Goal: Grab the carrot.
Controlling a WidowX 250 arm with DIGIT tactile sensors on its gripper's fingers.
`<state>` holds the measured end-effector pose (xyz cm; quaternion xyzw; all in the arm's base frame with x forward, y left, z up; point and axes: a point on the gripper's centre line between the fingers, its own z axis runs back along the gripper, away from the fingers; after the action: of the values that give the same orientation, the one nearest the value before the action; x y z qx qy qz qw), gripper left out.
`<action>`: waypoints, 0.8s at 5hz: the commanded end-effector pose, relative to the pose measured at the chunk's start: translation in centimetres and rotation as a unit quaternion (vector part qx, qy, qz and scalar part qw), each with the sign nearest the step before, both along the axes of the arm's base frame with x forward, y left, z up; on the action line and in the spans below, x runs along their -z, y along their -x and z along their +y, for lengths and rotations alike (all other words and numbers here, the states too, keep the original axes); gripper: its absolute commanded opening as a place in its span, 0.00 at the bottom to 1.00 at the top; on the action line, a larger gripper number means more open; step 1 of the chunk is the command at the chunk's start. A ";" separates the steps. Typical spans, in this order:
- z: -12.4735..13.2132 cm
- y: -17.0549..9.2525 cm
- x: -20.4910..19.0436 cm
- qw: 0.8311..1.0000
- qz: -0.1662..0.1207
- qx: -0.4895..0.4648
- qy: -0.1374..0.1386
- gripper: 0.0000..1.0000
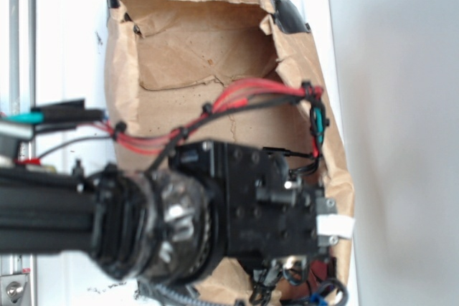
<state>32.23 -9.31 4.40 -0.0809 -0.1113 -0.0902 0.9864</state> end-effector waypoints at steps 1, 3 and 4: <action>-0.4 -0.2 -2.3 0.999 -0.036 -0.006 0.020 0.00; 2.0 -0.4 -6.2 0.996 -0.054 -0.047 0.052 0.00; 5.0 0.6 -11.1 0.990 -0.065 -0.098 0.082 0.00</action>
<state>31.27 -4.74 13.27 -0.1471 -0.1503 0.0135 0.9775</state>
